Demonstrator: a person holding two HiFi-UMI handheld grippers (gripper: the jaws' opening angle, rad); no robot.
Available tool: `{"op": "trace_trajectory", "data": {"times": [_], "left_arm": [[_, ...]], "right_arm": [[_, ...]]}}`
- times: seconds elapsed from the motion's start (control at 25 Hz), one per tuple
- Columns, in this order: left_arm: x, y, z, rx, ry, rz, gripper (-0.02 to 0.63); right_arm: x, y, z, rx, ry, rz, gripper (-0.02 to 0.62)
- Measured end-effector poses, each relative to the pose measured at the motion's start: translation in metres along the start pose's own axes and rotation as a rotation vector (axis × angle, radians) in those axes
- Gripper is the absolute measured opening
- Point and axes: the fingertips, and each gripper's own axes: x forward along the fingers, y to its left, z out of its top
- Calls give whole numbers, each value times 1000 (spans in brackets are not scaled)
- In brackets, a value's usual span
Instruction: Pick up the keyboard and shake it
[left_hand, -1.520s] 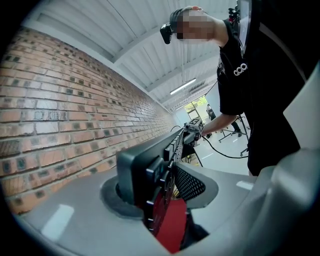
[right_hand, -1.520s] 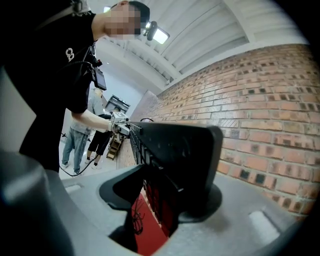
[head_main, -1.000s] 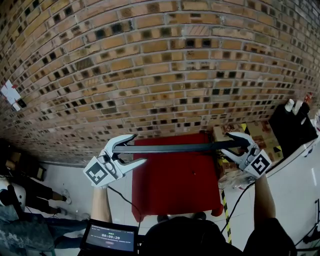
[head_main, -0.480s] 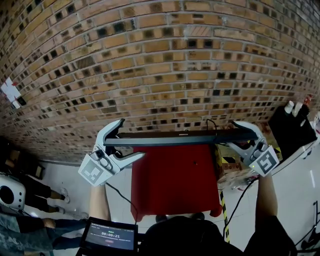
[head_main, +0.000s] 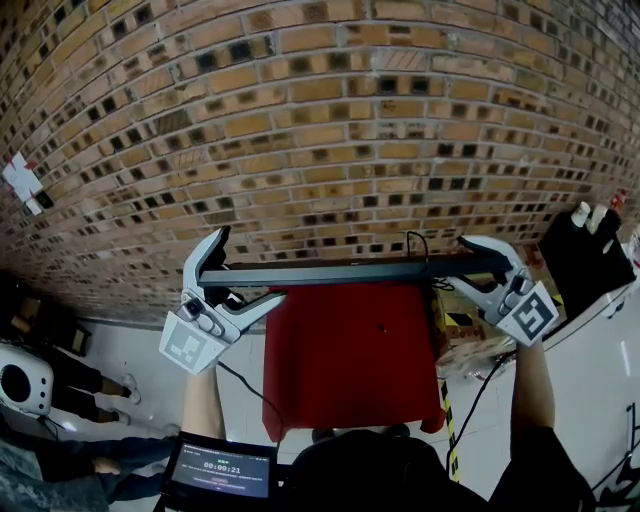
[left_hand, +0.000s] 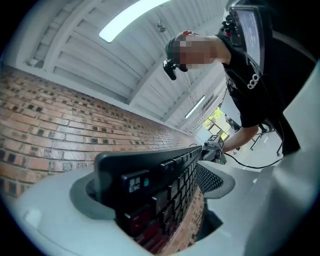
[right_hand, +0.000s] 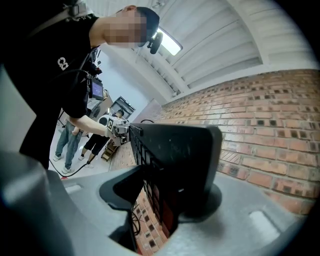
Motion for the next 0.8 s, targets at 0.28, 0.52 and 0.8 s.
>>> {"op": "trace_trajectory", "data": {"times": [0.28, 0.52, 0.8], "left_arm": [[-3, 9, 23, 126, -48, 75, 508], [-2, 11, 19, 149, -31, 72, 506], [-5, 5, -23, 68, 25, 91, 507]], "right_arm": [[0, -3, 13, -54, -41, -41, 201], [5, -7, 13, -59, -50, -27, 202], [12, -1, -22, -11, -14, 15, 202]]}}
